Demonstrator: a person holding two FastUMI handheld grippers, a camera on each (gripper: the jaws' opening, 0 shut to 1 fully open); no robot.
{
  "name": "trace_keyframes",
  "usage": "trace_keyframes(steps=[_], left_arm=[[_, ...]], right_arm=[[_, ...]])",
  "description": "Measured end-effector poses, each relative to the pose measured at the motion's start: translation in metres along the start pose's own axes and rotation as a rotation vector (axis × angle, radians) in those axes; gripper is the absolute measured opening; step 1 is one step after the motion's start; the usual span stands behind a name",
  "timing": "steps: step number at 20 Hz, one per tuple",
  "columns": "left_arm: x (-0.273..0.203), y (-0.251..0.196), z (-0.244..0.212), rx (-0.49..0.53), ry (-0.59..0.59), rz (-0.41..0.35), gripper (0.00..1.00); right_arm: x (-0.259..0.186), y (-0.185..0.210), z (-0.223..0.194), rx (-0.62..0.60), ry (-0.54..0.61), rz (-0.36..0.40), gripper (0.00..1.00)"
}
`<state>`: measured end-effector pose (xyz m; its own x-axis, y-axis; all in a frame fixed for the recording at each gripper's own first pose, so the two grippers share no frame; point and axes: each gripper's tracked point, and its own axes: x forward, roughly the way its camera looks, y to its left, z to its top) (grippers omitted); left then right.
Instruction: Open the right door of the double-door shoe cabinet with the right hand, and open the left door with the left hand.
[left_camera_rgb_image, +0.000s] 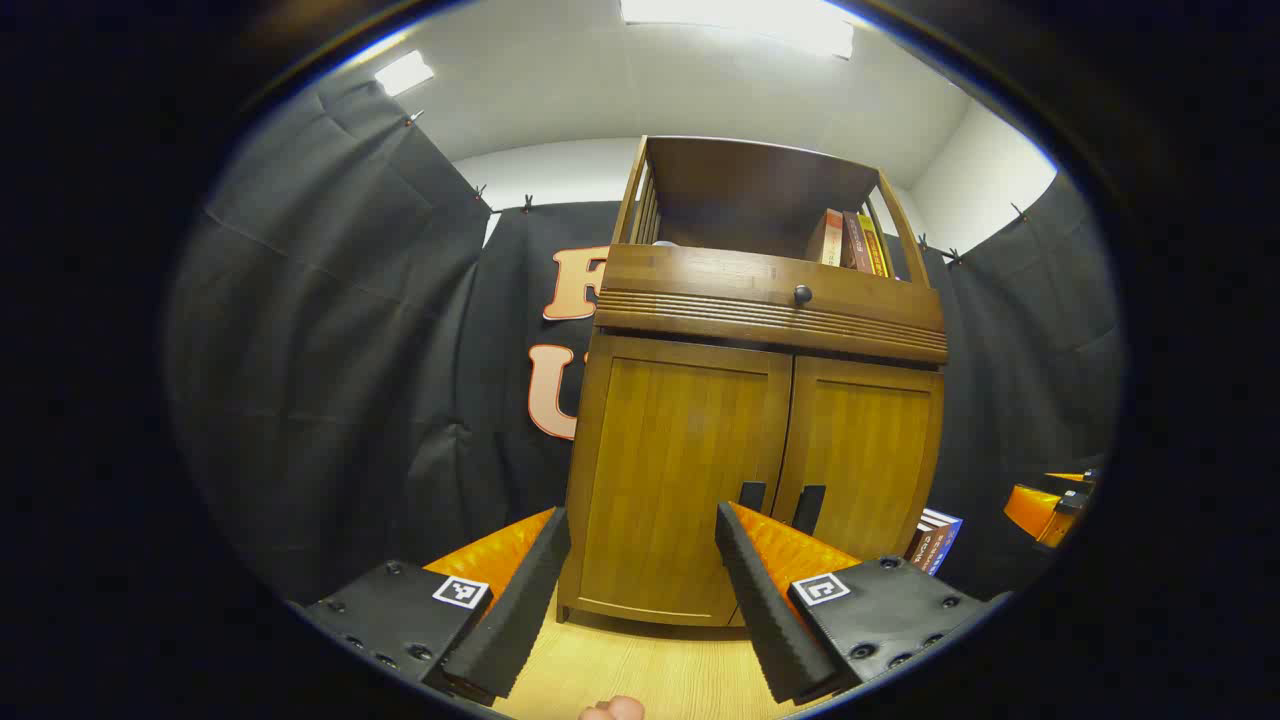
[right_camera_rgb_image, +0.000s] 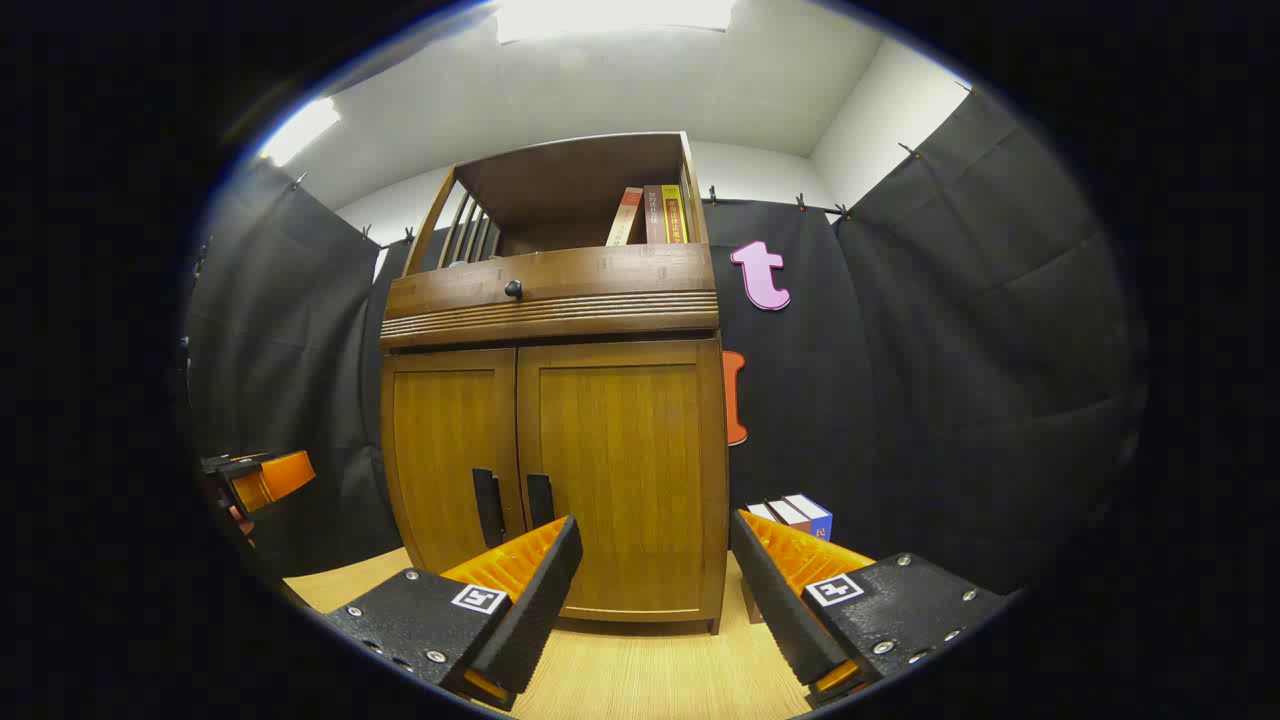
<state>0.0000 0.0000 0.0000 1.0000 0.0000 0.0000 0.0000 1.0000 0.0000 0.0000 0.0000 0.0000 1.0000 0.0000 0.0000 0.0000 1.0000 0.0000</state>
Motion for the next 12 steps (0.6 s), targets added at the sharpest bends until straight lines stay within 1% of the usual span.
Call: trace_keyframes(steps=[7, 12], left_arm=[[0.0012, -0.0028, -0.0034, -0.012, 0.012, -0.02, 0.94], [-0.0017, 0.0026, -0.0028, -0.004, 0.011, -0.012, 0.94]], right_arm=[[0.0011, 0.0047, -0.0004, 0.011, -0.003, 0.002, 0.93], [-0.0025, 0.006, 0.0059, 0.005, -0.018, 0.004, 0.93]])
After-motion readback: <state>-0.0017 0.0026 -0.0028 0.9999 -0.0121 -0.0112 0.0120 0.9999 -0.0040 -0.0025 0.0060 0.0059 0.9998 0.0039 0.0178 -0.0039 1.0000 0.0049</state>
